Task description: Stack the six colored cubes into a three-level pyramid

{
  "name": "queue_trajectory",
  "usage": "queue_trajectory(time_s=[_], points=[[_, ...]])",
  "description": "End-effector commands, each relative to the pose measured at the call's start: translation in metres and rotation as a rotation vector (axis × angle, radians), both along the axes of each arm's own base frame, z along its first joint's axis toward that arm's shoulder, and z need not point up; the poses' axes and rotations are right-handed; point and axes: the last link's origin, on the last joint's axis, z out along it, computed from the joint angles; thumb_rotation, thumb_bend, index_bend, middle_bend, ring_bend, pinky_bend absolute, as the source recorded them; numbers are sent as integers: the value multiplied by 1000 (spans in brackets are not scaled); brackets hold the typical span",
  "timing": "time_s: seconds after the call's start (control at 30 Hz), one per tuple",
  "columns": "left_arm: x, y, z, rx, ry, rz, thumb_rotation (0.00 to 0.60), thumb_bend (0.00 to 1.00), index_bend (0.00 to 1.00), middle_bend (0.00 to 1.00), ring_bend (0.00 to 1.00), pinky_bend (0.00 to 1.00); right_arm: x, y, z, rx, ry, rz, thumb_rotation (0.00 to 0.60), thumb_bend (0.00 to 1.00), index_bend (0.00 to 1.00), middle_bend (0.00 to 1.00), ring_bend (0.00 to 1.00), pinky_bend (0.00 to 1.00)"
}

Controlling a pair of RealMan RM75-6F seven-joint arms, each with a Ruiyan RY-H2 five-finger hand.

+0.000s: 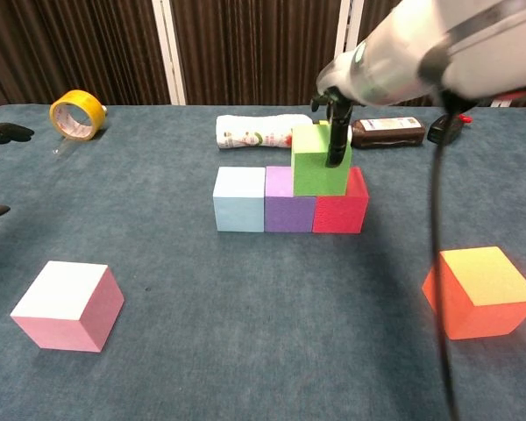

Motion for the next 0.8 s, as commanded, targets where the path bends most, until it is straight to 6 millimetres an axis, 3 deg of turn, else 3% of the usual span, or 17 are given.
queue_trajectory(time_s=[0.03, 0.33, 0.43, 0.5, 0.6, 0.8], points=[[2, -1, 4, -15, 5, -5, 600, 333, 66, 42, 2, 128, -16, 3, 22, 14, -31, -12, 600, 302, 0, 165, 3, 91], [7, -6, 6, -55, 5, 0, 600, 334, 68, 43, 3, 127, -40, 7, 29, 31, -107, 7, 600, 260, 149, 161, 9, 113], [6, -11, 12, -60, 3, -2, 600, 334, 106, 65, 30, 128, -49, 15, 44, 1, -155, 59, 600, 260, 230, 164, 44, 145], [5, -15, 15, -86, -5, -5, 600, 332, 155, 131, 92, 128, -59, 21, 57, -18, -178, 82, 600, 260, 260, 170, 51, 153], [2, -24, 23, -139, 4, -18, 600, 331, 192, 198, 142, 142, -80, 33, 80, -51, -207, 104, 600, 260, 292, 183, 59, 153], [-2, -44, 25, -204, 63, -41, 600, 333, 193, 201, 163, 142, -131, 48, 116, -110, -248, 91, 600, 260, 299, 190, 67, 156]])
